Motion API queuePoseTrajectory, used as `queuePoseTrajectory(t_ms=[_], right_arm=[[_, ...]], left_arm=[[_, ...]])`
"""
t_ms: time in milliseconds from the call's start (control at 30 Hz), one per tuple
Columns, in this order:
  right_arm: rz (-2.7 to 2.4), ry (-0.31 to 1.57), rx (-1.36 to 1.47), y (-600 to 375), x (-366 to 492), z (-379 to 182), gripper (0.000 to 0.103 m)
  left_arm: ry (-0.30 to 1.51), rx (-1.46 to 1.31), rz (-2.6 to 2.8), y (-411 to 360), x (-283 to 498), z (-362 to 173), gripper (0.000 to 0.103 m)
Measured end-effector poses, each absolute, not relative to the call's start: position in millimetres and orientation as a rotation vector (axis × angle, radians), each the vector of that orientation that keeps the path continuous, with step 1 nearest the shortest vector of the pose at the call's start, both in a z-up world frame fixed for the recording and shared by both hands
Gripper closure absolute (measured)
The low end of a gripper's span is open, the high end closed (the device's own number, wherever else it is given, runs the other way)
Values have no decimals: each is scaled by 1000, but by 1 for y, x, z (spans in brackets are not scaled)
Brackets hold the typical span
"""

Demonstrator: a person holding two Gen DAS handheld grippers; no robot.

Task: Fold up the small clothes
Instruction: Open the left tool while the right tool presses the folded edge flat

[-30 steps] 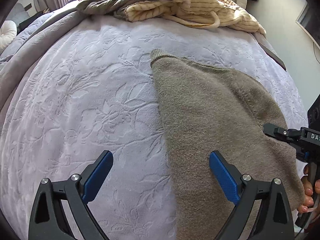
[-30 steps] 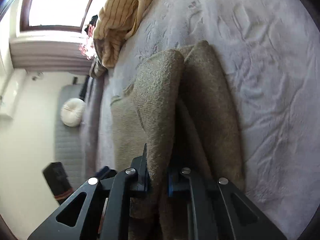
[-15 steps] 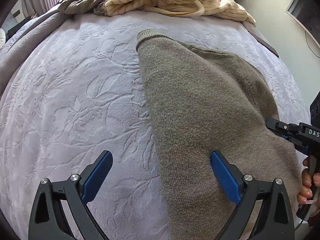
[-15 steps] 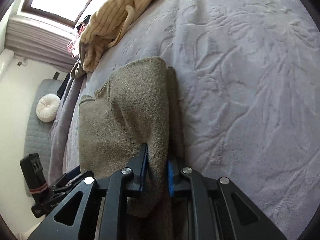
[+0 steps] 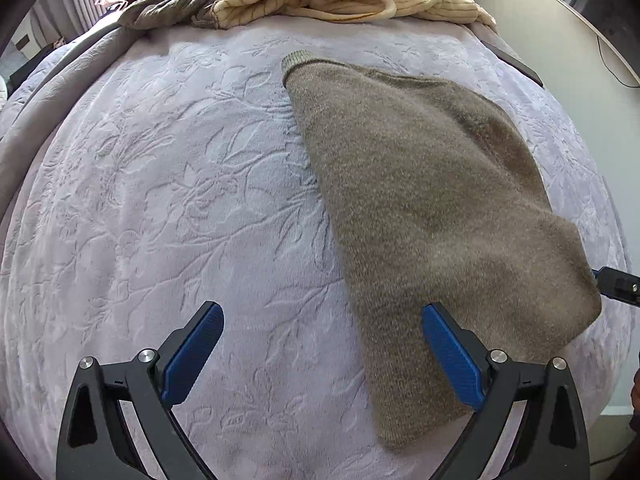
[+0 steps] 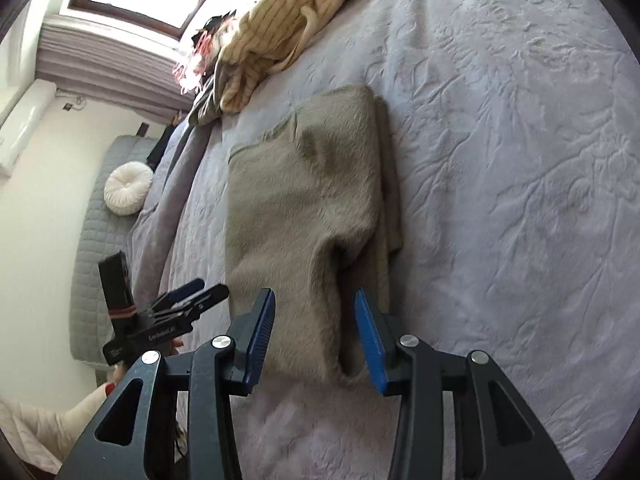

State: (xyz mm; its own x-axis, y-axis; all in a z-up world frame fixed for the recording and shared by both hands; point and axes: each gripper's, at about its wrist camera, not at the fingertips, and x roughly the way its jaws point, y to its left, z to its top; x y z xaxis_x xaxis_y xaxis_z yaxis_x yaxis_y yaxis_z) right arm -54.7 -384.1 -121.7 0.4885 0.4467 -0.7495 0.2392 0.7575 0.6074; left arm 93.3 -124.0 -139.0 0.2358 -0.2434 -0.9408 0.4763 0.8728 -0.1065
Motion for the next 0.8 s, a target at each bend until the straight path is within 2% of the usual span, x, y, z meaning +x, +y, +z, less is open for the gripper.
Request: queuePoseTrajectory(t_ms=[67, 100, 233, 433, 567, 633, 800], right_arm=[[149, 1135, 679, -374, -52, -128, 93], [139, 1153, 648, -370, -50, -130, 97], [80, 1158, 648, -372, -58, -139, 97], [-17, 1200, 779, -396, -83, -190, 96], [-79, 1193, 745, -391, -87, -172, 94], [-82, 1150, 708, -387, -88, -150, 88], [17, 1046, 650, -374, -70, -108, 88]], left_arm=[[1250, 228, -503, -127, 89, -142, 3], [1259, 233, -506, -128, 86, -143, 3], [1281, 298, -521, -131, 72, -162, 3], [1276, 300, -546, -123, 58, -174, 3], [1270, 303, -533, -122, 56, -172, 3], [1273, 299, -527, -120, 54, -171, 3], [1277, 279, -512, -113, 43, -172, 3]])
